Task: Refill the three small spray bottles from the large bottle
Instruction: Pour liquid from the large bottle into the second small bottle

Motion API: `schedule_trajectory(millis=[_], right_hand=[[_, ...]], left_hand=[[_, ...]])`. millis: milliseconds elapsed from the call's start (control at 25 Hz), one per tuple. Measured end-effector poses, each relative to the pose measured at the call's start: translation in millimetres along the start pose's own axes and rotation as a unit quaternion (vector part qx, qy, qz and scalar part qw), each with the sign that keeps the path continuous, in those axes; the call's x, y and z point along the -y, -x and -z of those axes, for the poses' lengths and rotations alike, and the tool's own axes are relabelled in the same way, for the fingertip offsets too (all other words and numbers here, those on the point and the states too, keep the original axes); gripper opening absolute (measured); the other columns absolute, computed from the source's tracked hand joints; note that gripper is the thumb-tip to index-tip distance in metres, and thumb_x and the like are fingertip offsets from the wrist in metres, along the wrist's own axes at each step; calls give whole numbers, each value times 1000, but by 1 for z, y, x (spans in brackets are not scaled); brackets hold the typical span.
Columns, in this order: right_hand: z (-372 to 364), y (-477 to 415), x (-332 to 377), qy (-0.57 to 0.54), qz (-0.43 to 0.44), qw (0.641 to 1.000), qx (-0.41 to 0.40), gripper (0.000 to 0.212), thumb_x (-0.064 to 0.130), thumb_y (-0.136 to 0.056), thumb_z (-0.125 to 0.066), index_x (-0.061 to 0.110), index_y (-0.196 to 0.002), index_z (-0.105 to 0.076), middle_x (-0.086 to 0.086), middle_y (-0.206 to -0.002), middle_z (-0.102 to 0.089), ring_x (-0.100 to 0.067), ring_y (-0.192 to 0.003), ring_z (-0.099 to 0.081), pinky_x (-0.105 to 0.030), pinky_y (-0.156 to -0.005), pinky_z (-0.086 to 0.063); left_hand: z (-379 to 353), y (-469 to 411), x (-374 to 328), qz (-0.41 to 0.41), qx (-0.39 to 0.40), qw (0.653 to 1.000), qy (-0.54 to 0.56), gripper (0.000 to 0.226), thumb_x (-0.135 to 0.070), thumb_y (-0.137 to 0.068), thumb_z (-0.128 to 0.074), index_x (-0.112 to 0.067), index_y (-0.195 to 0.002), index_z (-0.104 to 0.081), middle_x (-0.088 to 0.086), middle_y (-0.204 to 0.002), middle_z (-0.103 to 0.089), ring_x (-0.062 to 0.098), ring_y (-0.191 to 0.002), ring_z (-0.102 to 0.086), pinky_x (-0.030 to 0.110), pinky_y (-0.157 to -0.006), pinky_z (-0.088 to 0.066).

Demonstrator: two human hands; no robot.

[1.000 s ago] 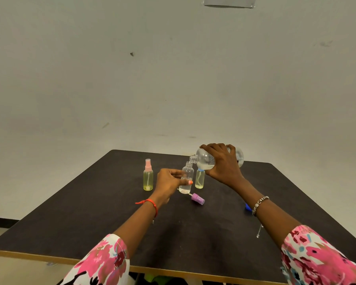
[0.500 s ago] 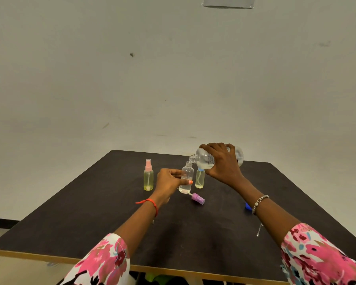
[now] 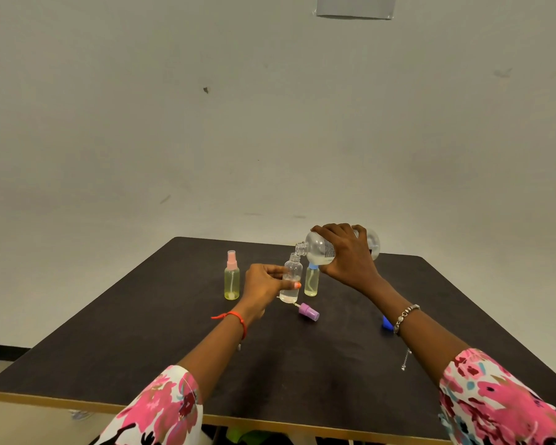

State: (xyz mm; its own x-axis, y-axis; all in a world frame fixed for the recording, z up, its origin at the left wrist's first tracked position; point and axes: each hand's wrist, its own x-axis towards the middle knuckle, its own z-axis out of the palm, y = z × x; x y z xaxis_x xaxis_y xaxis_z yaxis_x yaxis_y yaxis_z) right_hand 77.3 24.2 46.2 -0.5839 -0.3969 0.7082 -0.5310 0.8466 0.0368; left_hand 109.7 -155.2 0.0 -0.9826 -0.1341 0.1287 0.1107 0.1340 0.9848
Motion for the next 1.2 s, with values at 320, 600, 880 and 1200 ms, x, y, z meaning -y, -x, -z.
schedule_trajectory(millis=[320,600,880,1200], right_hand=[[1,-1,0,1,1,1000,3,62,33,-64,-77,23,-121,-54,-1,-116,-61,-24,-109,-54,-46,-98,-28],[-1,1,2,7,-1,1000,3,62,31,-64,-77,23,-121,-54,-1,-115,-61,-24,-108,-54,-46,-98,-28],[-1,2,1,8,1,1000,1,60,32,-65,-76,23,-120,-54,-1,-115,-62,-24,-107,-54,-45,-97,-29],[-1,3,-2,6,-1,1000,4,61,33,-64,-76,24,-120,-54,-1,-116,-61,-24,-108,-54,-45,-97,-28]], left_hand=[[0,1,2,-4,0,1000,-3,43,-7,-62,-80,-6,-103,-67,6,-99,-70,7,-78,-61,19,-68,-50],[1,1,5,-6,8,1000,12,41,-5,-61,-80,-7,-99,-68,-3,-83,-67,4,-76,-63,12,-59,-47],[1,-1,7,-8,10,1000,13,40,-5,-60,-81,-9,-98,-68,-1,-88,-70,3,-77,-63,14,-64,-49],[-2,0,5,-6,17,1000,9,35,-5,-61,-80,-14,-93,-68,-12,-78,-67,-4,-68,-61,10,-53,-47]])
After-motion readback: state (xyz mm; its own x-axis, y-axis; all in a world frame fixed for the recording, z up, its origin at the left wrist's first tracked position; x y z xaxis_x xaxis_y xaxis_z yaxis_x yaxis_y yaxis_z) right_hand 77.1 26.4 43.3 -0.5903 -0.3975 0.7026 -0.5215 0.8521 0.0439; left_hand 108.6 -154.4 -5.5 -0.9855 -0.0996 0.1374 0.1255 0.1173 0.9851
